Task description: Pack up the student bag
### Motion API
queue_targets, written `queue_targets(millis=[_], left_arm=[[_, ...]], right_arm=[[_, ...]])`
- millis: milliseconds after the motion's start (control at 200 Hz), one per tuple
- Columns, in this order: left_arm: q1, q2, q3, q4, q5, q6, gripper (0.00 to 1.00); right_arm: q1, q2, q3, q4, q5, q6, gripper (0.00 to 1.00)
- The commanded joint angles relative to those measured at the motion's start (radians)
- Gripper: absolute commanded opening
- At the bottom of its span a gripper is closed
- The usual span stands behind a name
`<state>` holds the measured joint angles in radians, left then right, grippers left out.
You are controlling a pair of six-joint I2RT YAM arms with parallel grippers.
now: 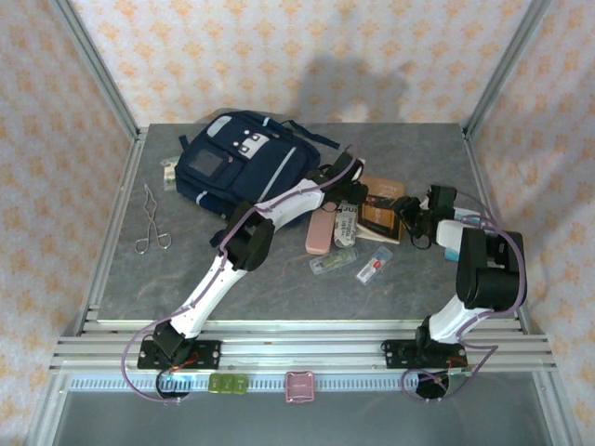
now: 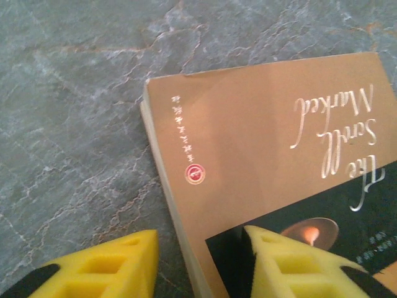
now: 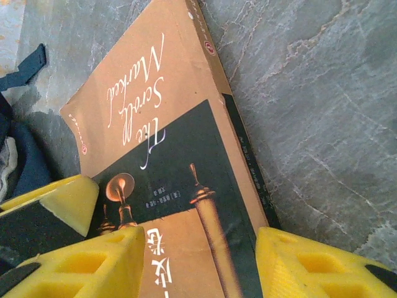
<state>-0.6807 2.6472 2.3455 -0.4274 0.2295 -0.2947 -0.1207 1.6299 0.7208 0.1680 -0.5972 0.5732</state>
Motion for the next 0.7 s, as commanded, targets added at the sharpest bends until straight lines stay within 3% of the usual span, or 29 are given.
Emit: queue_targets(millis=[0,255,501,611,691], left_arm=[[0.004,0.041,0.026,-0.049,0.004,0.028,0.34],[-0.001,0.057,0.026,-0.063,0.029,0.025,0.24],[-0.014,0.050,0.026,-0.052,0.046,0.026,0.26],[-0.014,0.054,0.026,-0.050,0.049,0.026,0.25],[-0.016,0.056,0.026,-0.049,0.059,0.023,0.23]], right_arm=[[-0.002,0.030,0.025,-0.035,0.028,-0.022,0.50],[-0.002,0.046,0.048,-0.075,0.115,-0.035,0.50],[-0.033,-0.057,-0.008,-0.060,0.185,0.006,0.50],[-0.041,-0.044,-0.006,-0.054,0.132,-0.021,0.51],[-0.040,0.012,0.013,-0.046,0.020,-0.036,0.49]])
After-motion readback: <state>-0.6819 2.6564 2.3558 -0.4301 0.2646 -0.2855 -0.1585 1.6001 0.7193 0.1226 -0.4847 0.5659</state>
